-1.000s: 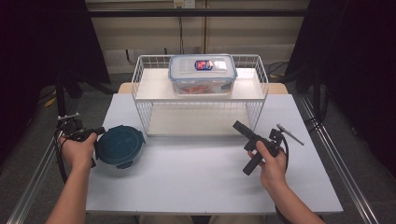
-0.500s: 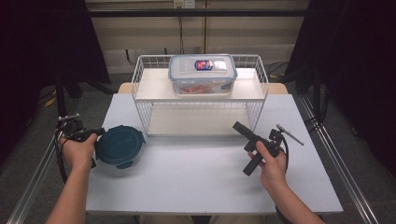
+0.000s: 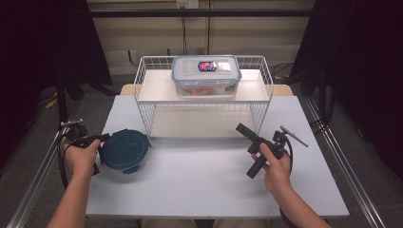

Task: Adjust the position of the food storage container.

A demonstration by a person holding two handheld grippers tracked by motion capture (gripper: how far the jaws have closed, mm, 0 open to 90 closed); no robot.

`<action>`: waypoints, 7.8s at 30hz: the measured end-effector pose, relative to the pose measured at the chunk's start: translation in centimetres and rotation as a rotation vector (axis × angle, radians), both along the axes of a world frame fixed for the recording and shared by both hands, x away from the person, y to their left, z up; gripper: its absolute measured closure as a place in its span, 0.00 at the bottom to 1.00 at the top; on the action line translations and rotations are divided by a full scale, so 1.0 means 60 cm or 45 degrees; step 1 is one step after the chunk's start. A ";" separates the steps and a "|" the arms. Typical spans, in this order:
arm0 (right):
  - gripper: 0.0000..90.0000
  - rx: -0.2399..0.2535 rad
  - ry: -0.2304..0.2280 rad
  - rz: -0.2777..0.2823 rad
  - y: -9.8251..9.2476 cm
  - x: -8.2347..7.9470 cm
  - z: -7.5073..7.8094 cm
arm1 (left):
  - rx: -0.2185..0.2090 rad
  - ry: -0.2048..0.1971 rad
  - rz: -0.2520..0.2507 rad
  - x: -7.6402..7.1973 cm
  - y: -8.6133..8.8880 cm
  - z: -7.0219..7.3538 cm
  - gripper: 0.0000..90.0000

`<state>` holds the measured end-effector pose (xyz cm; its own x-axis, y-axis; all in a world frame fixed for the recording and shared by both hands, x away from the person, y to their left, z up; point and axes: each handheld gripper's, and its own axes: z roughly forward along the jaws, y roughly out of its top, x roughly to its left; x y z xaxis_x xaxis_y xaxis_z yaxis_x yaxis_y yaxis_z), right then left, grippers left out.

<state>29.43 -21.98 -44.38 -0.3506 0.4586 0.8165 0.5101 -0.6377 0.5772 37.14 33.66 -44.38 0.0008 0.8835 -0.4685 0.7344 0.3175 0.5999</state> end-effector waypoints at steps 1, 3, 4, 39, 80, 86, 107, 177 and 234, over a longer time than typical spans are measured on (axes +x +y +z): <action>0.23 0.000 0.000 0.000 0.000 0.000 0.000 | -0.007 -0.006 -0.013 -0.001 -0.004 0.000 1.00; 0.23 0.001 -0.003 0.003 0.001 0.000 0.001 | -0.028 0.008 -0.038 -0.003 -0.012 0.002 1.00; 0.23 0.003 -0.004 0.003 0.000 -0.001 0.001 | -0.036 -0.001 -0.052 -0.004 -0.017 0.001 1.00; 0.23 -0.008 -0.006 0.015 0.006 -0.006 0.001 | -0.187 -0.016 -0.121 -0.070 -0.050 -0.003 1.00; 0.23 -0.054 0.009 0.024 0.001 -0.019 -0.002 | -0.422 0.038 -0.295 -0.099 -0.215 -0.045 1.00; 0.23 -0.071 0.033 0.043 0.009 -0.025 -0.015 | -0.423 0.037 -0.312 -0.103 -0.228 -0.046 1.00; 0.22 -0.138 0.103 0.120 0.038 -0.045 -0.042 | -0.443 -0.036 -0.326 -0.110 -0.228 -0.039 0.83; 0.54 -0.102 0.349 0.372 0.110 -0.025 -0.093 | -0.737 0.105 -0.374 -0.186 -0.229 -0.063 0.60; 0.57 0.091 0.439 0.217 0.105 -0.047 -0.100 | -0.797 -0.045 -0.226 -0.183 -0.258 -0.060 0.64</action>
<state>26.60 -15.70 -50.36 -0.1160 0.3554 0.9275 0.7685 -0.5595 0.3105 26.14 18.17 -47.96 0.1463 0.4289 -0.8914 0.7910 0.4905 0.3658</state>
